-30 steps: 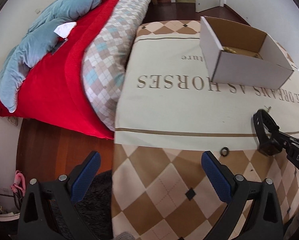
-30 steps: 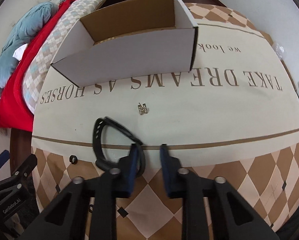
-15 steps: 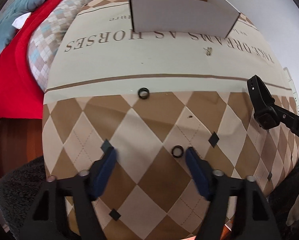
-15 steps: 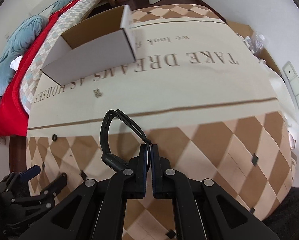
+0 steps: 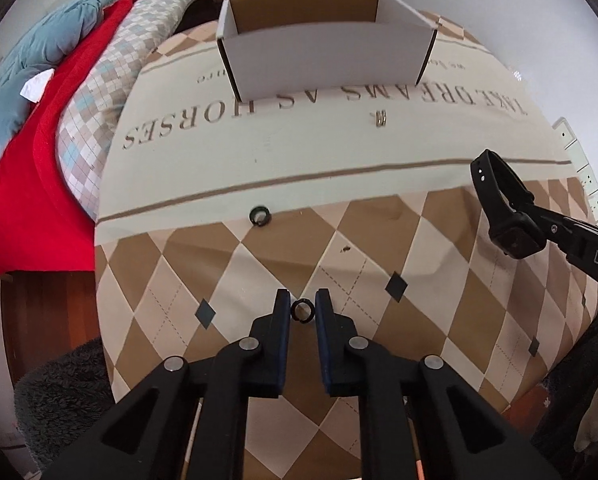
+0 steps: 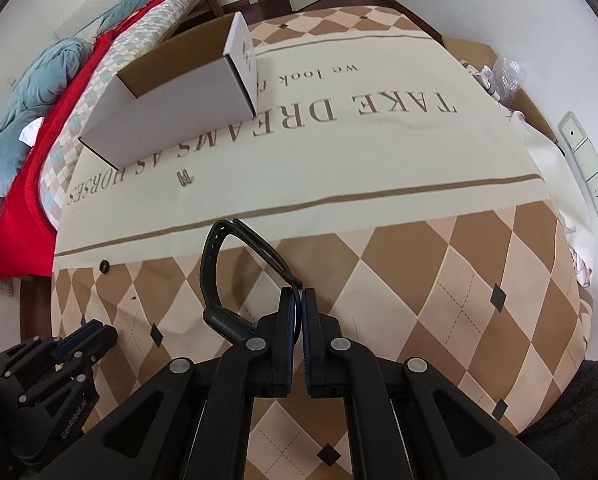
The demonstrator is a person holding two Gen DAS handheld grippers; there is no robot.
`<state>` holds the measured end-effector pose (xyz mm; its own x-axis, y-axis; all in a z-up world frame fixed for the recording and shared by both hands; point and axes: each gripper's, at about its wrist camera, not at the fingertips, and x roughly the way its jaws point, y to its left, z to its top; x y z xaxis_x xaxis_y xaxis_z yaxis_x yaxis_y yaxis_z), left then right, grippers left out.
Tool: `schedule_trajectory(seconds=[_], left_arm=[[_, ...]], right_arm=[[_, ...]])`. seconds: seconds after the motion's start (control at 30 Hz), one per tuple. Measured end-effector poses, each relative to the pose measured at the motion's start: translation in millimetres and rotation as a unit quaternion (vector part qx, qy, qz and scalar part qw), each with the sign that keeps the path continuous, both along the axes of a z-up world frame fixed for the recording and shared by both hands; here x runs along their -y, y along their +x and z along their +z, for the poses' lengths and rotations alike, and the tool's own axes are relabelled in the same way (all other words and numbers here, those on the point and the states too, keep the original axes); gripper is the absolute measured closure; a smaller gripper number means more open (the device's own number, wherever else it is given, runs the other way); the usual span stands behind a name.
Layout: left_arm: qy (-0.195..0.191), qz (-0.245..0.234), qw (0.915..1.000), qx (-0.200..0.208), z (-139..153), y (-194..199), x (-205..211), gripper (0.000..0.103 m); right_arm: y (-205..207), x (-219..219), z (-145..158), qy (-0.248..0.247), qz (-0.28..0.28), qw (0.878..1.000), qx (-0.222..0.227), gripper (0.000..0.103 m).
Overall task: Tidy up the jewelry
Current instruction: 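Reach the left tool to a small black ring while the right tool holds the watch band, then carry the black ring with the left tool and watch band with the right tool into the box, open both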
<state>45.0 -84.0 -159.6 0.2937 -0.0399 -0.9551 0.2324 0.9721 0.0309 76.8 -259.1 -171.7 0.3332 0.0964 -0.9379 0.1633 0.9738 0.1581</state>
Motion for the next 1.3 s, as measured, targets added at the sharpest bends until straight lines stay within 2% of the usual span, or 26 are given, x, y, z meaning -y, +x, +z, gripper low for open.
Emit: schedule_trajectory(seconds=[0.33,0.5,0.7,0.9,1.13,1.23,1.27,1.3], left_arm=[[-0.016,-0.004,0.9967,0.08,69,17,1,0.093],[-0.026,0.004,0.9936,0.11,95,54,1,0.093],[-0.026,0.02,0.9887,0.146,116,112,4,0.093],[-0.042,0.034,0.9892,0.136,112,165,3,0.093],[-0.066,0.039,0.9934,0.085,88,208,-1,0.093],[-0.077,0.043,0.9944,0.058,80,218,-2,0.088],[-0.08,0.048,0.9944,0.051,78,220,-4,0.084],[-0.088,0.055,0.9936,0.043,77,223,-7,0.076]], right_arm=[[14,-3,47,0.018,0.004,0.998,0.053,0.099],[37,-3,76,0.027,0.005,0.996,0.088,0.099],[82,-5,91,0.033,0.007,0.993,0.112,0.099],[138,-16,95,0.032,0.024,0.992,0.116,0.099],[188,-27,73,0.031,0.042,0.995,0.086,0.099],[199,-31,62,0.037,0.052,0.996,0.067,0.099],[201,-32,59,0.042,0.055,0.996,0.059,0.098],[204,-31,55,0.048,0.052,0.996,0.049,0.095]])
